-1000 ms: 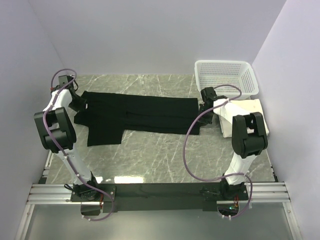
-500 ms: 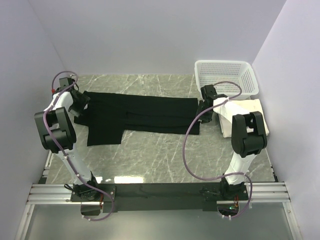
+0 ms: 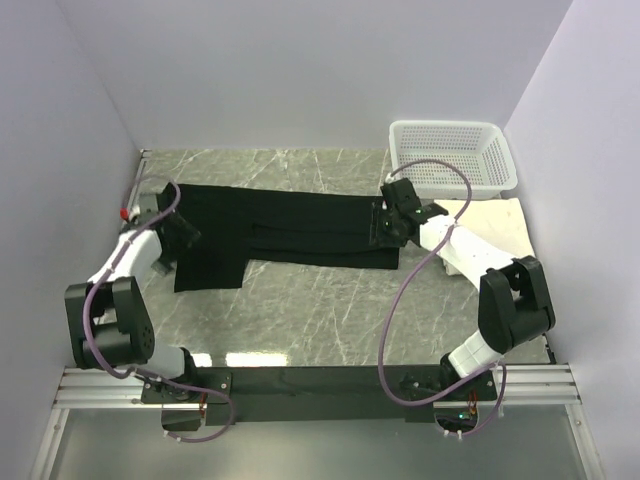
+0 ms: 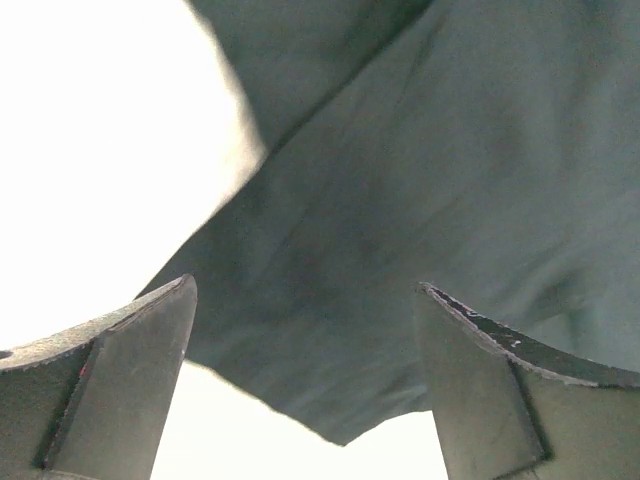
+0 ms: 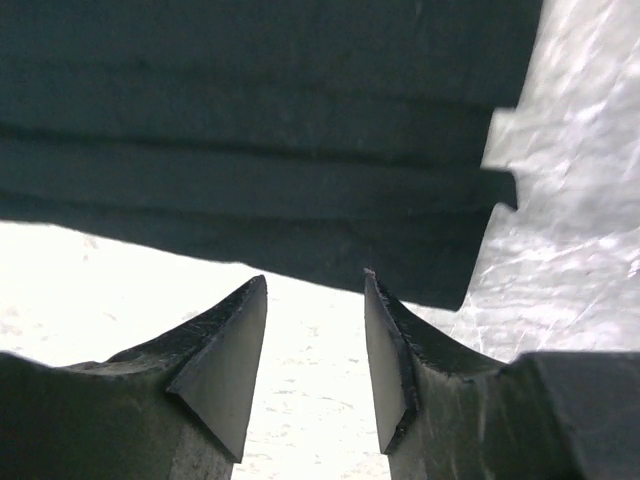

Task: Fold and stack the t-shirts
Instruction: Fold the tshirt

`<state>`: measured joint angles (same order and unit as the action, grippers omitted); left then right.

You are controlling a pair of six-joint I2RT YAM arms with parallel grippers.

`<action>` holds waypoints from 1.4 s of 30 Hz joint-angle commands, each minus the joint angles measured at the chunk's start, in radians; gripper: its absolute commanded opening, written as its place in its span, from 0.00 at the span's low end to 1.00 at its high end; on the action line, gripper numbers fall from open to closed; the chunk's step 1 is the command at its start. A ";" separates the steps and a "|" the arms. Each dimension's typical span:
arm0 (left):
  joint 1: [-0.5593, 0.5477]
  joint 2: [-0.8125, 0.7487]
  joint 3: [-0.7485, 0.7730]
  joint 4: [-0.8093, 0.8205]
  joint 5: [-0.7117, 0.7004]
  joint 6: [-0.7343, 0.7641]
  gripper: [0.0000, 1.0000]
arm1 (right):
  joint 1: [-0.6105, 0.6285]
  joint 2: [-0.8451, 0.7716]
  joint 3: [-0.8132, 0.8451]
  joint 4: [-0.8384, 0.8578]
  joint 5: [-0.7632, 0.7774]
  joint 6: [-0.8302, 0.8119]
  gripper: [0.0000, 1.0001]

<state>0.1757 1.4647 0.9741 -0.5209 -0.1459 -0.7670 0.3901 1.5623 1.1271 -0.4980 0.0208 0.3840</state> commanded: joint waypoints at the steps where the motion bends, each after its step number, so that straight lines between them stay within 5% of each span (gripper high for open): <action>1: -0.013 -0.050 -0.113 0.002 -0.035 0.009 0.92 | 0.015 -0.031 -0.050 0.036 -0.016 -0.011 0.50; 12: -0.027 -0.044 -0.259 0.048 -0.070 0.011 0.85 | 0.105 -0.039 -0.122 0.052 -0.068 0.006 0.49; 17: -0.041 0.003 -0.259 0.071 -0.075 0.015 0.74 | 0.115 -0.042 -0.141 0.056 -0.079 0.012 0.49; 23: -0.070 0.039 -0.232 0.079 -0.073 0.023 0.49 | 0.122 -0.050 -0.156 0.056 -0.075 0.018 0.49; 30: -0.081 0.051 -0.178 0.059 -0.067 0.041 0.04 | 0.133 -0.064 -0.167 0.053 -0.062 0.029 0.49; 42: -0.081 0.060 0.112 -0.016 0.043 0.031 0.01 | 0.136 -0.076 -0.158 0.046 -0.022 0.027 0.48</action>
<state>0.0982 1.5078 0.9848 -0.5373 -0.1642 -0.7238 0.5201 1.5169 0.9562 -0.4633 -0.0303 0.4107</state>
